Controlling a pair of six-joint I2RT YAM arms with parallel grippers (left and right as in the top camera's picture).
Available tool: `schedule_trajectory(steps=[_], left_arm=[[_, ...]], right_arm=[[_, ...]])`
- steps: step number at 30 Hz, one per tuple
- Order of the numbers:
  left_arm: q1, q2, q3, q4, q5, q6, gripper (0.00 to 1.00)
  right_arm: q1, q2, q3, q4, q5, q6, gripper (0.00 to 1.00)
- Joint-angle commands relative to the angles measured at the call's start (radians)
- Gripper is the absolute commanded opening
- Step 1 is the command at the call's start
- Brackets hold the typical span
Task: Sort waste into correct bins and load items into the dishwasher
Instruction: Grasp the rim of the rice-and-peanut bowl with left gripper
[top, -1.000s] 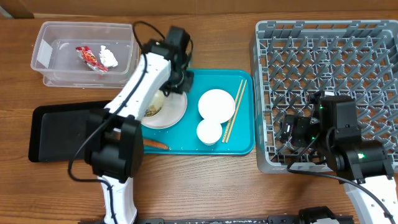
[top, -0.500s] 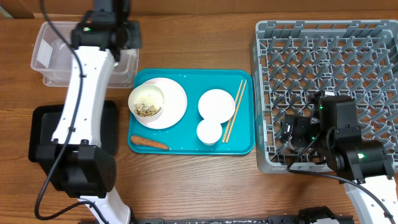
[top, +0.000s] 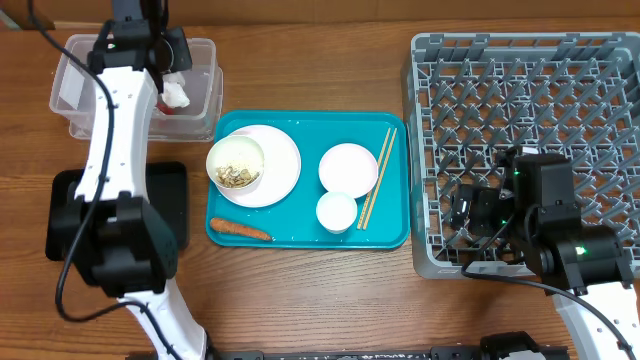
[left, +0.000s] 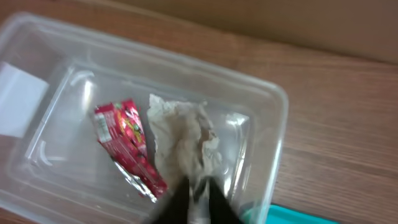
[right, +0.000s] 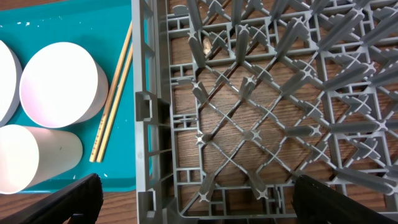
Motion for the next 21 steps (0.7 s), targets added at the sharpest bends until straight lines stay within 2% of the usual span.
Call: schedule_trajectory(steps=[1,2,4,9,13,19,21], left_arm=[[0.002,0.016,0.003,0.005,-0.014,-0.006,0.4],[0.001,0.012,0.008,0.004,-0.013,-0.007,0.47],[-0.001,-0.002,0.028,-0.014,-0.001,-0.007,0.51],[-0.035,-0.063,0.074,-0.157,0.159,-0.022,0.54],[-0.101,-0.081,0.074,-0.307,0.262,-0.042,0.51],[-0.229,-0.068,-0.003,-0.456,0.246,-0.151,0.49],[-0.264,-0.068,-0.05,-0.467,0.208,-0.238,0.46]], right_arm=[[-0.004,-0.002,0.029,0.004,0.01,0.001,1.0],[-0.004,-0.002,0.029,0.004,0.01,0.001,1.0],[-0.004,-0.002,0.029,0.005,0.01,0.0,1.0],[-0.004,-0.002,0.029,0.005,0.01,0.001,1.0],[-0.004,-0.002,0.029,0.005,0.01,0.001,1.0],[-0.004,-0.002,0.029,0.0,0.01,0.0,1.0],[-0.004,-0.002,0.029,0.0,0.01,0.001,1.0]])
